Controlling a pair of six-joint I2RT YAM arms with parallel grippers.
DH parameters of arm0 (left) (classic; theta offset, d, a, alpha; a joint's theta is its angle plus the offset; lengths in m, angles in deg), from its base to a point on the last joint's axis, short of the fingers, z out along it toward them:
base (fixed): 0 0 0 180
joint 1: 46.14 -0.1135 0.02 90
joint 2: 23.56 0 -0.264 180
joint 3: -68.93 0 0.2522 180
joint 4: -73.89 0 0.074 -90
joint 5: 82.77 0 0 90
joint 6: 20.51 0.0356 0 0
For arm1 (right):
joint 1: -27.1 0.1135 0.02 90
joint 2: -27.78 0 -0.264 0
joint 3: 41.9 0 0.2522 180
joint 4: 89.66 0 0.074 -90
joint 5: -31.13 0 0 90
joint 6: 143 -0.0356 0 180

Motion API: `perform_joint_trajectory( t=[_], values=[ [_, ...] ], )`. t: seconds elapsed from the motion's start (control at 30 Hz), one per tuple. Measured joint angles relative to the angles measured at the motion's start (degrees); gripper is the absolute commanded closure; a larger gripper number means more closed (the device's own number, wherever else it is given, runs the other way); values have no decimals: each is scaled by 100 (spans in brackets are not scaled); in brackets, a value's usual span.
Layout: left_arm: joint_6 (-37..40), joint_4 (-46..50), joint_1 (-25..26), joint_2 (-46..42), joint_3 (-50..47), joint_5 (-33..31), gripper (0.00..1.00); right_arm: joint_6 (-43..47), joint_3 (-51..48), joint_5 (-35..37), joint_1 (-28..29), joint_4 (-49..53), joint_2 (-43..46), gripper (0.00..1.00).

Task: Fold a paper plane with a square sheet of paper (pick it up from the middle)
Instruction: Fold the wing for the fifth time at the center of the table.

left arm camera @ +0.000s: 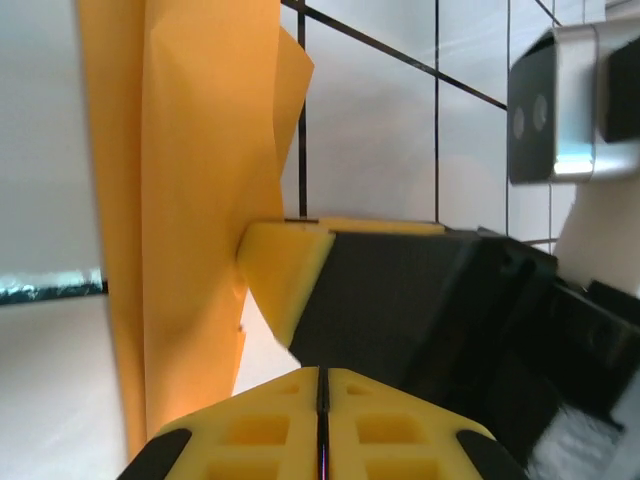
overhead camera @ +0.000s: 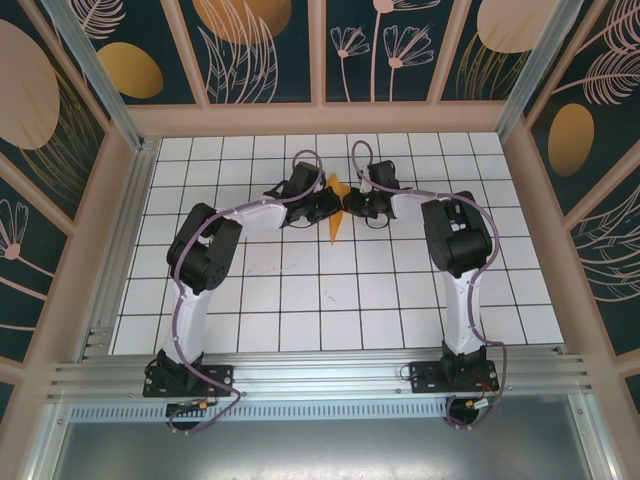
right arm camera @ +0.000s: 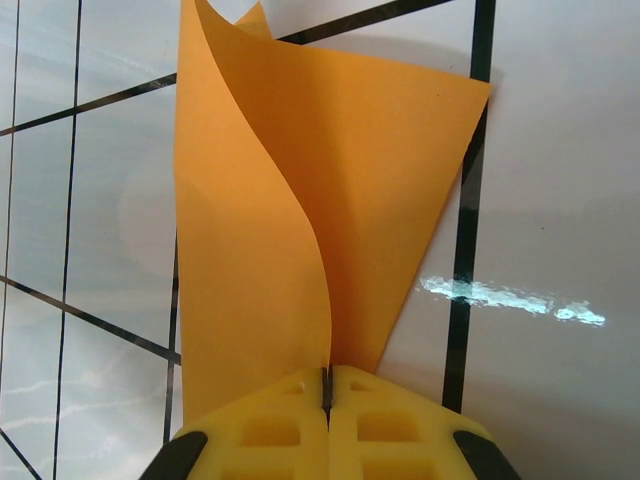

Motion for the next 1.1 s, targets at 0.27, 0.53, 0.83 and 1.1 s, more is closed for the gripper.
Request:
perform_joint_trajectory(
  t=[0.27,0.53,0.83,1.1],
  values=[
    [2,330,0,426,140,-48,92,0,22,-13,0,13,-17,100],
    [13,487,4,439,192,-177,95,-83,76,-83,-20,90,-22,90],
    [-9,498,9,439,192,-199,100,-627,15,9,-105,103,153,92],
    [-13,505,9,439,192,-199,100,-962,-319,101,-70,85,619,96]
  ],
)
